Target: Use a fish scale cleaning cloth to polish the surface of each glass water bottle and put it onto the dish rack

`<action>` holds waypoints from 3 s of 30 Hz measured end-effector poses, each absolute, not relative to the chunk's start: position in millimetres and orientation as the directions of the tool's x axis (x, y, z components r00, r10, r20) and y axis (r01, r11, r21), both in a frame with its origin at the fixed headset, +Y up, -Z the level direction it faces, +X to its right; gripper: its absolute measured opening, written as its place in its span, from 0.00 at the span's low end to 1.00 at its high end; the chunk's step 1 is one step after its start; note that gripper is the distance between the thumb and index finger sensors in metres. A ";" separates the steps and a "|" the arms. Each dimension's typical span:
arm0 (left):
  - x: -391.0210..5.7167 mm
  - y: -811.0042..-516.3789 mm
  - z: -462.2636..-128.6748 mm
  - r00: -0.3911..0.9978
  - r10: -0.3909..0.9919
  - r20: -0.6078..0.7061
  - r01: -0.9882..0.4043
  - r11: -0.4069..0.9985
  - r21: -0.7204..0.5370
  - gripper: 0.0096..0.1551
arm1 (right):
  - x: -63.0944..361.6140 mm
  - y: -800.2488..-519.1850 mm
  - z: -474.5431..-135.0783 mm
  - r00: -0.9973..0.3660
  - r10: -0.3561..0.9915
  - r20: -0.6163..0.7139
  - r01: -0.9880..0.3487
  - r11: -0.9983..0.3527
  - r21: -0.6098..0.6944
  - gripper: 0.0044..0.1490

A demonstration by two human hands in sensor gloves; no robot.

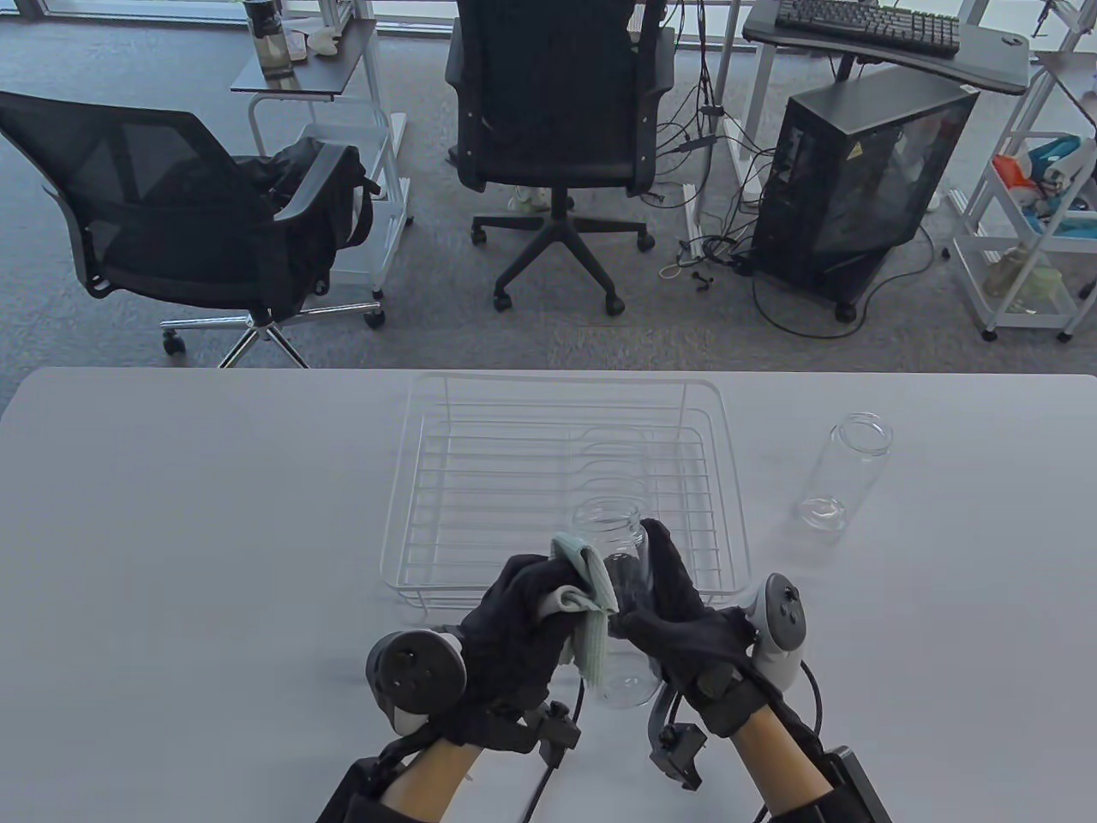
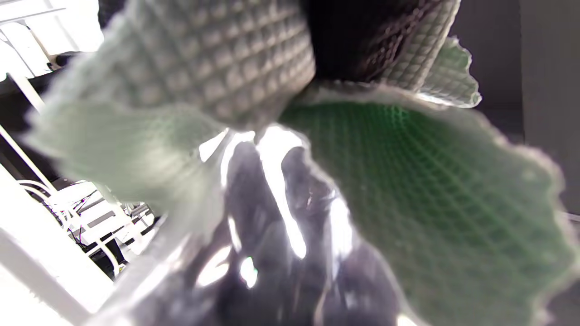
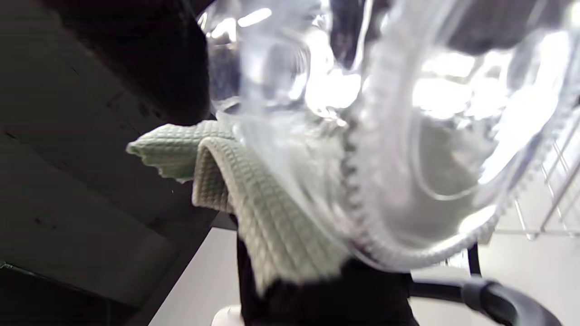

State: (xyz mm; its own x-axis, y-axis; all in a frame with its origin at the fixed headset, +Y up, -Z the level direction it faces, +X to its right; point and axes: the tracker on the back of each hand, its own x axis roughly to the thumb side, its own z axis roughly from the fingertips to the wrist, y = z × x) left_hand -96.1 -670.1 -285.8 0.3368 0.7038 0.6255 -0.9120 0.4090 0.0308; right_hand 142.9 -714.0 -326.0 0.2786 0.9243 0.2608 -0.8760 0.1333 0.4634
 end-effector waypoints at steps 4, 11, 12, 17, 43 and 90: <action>-78.2 -673.7 -278.6 0.415 0.615 0.670 -0.841 0.541 0.024 0.21 | 154.0 -711.5 -327.9 0.226 0.936 0.268 -0.927 0.122 0.355 0.60; -75.8 -673.9 -275.7 0.456 0.569 0.684 -0.815 0.575 0.065 0.21 | 158.4 -712.4 -328.1 0.358 0.914 0.190 -0.866 0.249 0.433 0.48; -78.6 -672.4 -276.4 0.451 0.578 0.681 -0.825 0.560 0.072 0.21 | 157.5 -711.0 -328.3 0.404 0.901 0.157 -0.838 0.295 0.460 0.46; -91.8 -663.9 -280.7 0.479 0.569 0.668 -0.835 0.531 0.147 0.21 | 148.8 -713.3 -327.2 0.306 0.941 0.142 -0.814 0.182 0.552 0.47; -70.0 -677.1 -276.1 0.440 0.547 0.712 -0.804 0.594 0.041 0.21 | 158.4 -720.8 -328.9 0.346 0.913 0.218 -0.899 0.256 0.355 0.67; -71.5 -673.7 -279.3 0.459 0.548 0.700 -0.805 0.589 0.067 0.21 | 158.6 -704.1 -328.7 0.205 0.946 0.252 -0.914 0.093 0.394 0.61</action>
